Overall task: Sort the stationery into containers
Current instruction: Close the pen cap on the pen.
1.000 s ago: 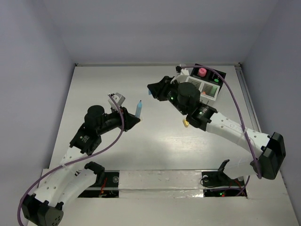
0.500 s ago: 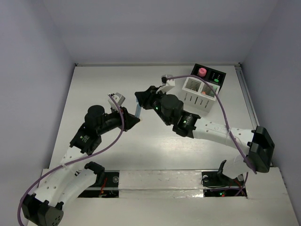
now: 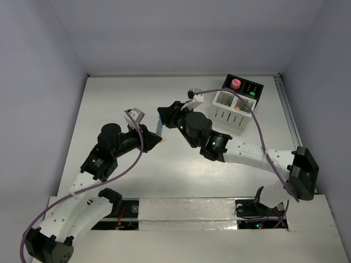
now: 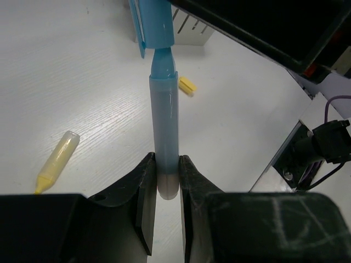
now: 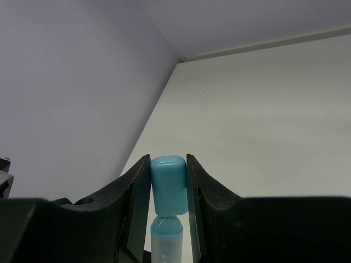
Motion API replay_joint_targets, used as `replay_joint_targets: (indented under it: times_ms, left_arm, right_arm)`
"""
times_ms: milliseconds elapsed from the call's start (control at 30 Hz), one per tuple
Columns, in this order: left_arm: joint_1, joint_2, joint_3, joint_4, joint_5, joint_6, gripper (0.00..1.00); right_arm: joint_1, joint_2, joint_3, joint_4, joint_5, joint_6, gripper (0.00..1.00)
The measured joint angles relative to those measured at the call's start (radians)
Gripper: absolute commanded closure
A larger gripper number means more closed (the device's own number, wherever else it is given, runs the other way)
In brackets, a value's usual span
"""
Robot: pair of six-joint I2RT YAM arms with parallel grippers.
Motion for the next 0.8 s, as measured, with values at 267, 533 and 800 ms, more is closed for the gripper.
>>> replay_joint_targets:
  times_ms: [267, 533, 800]
  left_arm:
    - [0.0, -0.04, 0.0, -0.003, -0.052, 0.0, 1.0]
    - [0.0, -0.093, 0.0, -0.028, -0.097, 0.0, 1.0]
    - [-0.001, -0.1, 0.0, -0.066, -0.109, 0.001, 1.0]
  right_arm:
    - [0.06, 0.019, 0.0, 0.052, 0.051, 0.022, 0.98]
    - [0.097, 0.047, 0.0, 0.13, 0.105, 0.034, 0.98]
    - [0.11, 0.059, 0.0, 0.11, 0.115, 0.042, 1.0]
